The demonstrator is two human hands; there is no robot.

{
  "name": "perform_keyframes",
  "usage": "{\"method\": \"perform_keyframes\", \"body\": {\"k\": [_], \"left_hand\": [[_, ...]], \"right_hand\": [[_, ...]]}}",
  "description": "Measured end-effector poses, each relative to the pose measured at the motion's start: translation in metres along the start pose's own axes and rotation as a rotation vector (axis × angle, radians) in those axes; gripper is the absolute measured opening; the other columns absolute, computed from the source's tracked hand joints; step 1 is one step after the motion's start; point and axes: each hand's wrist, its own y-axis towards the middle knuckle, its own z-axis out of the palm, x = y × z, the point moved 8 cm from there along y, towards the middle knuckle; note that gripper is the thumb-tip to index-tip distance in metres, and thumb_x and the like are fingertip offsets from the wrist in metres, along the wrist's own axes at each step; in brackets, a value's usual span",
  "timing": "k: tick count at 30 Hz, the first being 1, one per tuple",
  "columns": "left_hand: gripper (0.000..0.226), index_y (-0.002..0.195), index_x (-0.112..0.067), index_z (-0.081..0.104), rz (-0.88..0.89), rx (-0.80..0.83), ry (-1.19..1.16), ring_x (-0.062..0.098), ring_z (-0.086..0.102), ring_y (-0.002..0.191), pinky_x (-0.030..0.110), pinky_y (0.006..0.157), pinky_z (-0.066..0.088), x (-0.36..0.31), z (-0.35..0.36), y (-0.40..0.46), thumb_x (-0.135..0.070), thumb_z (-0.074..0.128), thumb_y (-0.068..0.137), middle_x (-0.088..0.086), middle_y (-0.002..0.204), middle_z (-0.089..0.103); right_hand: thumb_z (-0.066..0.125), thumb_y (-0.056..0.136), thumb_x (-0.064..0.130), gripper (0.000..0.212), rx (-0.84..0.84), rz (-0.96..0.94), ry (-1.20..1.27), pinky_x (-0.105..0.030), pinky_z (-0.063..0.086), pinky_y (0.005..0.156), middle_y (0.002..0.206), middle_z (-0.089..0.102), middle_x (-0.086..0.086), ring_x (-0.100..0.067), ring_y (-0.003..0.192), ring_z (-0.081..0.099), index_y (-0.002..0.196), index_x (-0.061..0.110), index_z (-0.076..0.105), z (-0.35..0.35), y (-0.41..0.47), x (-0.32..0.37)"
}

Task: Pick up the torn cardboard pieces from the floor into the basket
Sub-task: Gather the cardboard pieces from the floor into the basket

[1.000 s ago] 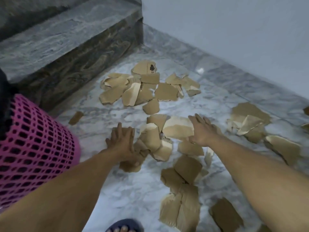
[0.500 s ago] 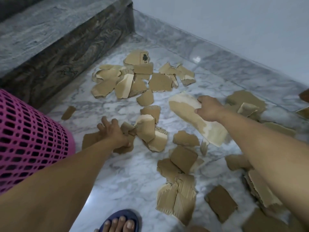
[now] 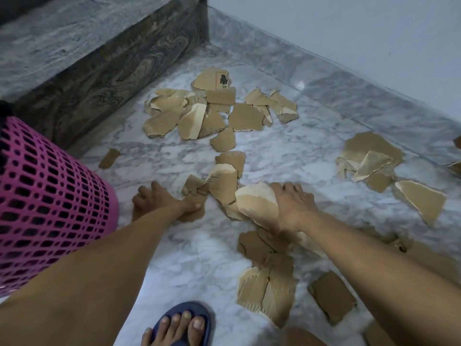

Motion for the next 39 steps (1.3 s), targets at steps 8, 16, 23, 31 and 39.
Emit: {"method": "perform_keyframes", "body": {"k": [8, 16, 23, 31, 39], "left_hand": [[0.107, 0.137, -0.016, 0.035, 0.078, -0.040, -0.114, 0.035, 0.027, 0.129, 0.047, 0.096, 0.039, -0.001, -0.009, 0.001, -0.049, 0.089, 0.051, 0.012, 0.142, 0.025], [0.150, 0.150, -0.022, 0.005, -0.129, 0.053, -0.205, 0.039, -0.001, 0.145, 0.065, 0.111, 0.015, 0.025, 0.003, 0.002, -0.065, 0.087, 0.032, 0.016, 0.158, -0.006], [0.127, 0.141, -0.015, 0.018, -0.091, -0.013, -0.183, 0.035, 0.027, 0.129, 0.051, 0.099, 0.037, 0.009, -0.010, 0.004, -0.043, 0.094, 0.044, 0.017, 0.140, 0.025], [0.124, 0.151, -0.018, 0.003, 0.064, 0.067, -0.319, 0.035, 0.048, 0.123, 0.036, 0.094, 0.043, -0.003, 0.003, 0.011, -0.024, 0.088, 0.062, 0.017, 0.140, 0.041], [0.083, 0.139, -0.016, 0.034, 0.102, 0.095, -0.389, 0.030, 0.054, 0.111, 0.030, 0.084, 0.047, -0.003, 0.002, 0.010, -0.016, 0.080, 0.070, 0.013, 0.130, 0.051]], "right_hand": [[0.088, 0.061, 0.027, 0.067, -0.077, 0.010, 0.199, -0.032, 0.049, 0.079, 0.117, 0.058, -0.007, -0.028, 0.107, 0.059, 0.120, 0.013, 0.059, -0.024, 0.019, 0.009], [0.094, 0.057, 0.028, 0.082, -0.089, -0.021, 0.702, -0.038, 0.051, 0.087, 0.123, 0.060, -0.008, -0.030, 0.115, 0.055, 0.125, 0.009, 0.053, -0.045, 0.038, 0.053], [0.092, 0.059, 0.034, 0.107, -0.153, -0.048, 0.357, -0.038, 0.044, 0.093, 0.136, 0.036, -0.013, -0.034, 0.125, 0.042, 0.144, 0.011, 0.030, -0.030, 0.049, 0.100], [0.093, 0.047, 0.046, 0.132, -0.054, -0.101, 0.128, -0.050, 0.039, 0.101, 0.145, 0.022, -0.005, -0.034, 0.135, 0.024, 0.149, 0.029, 0.012, -0.042, 0.069, 0.109], [0.095, 0.044, 0.044, 0.111, 0.013, -0.024, 0.165, -0.041, 0.052, 0.085, 0.127, 0.029, -0.009, -0.031, 0.121, 0.041, 0.130, 0.014, 0.032, -0.032, 0.061, 0.114]]}}
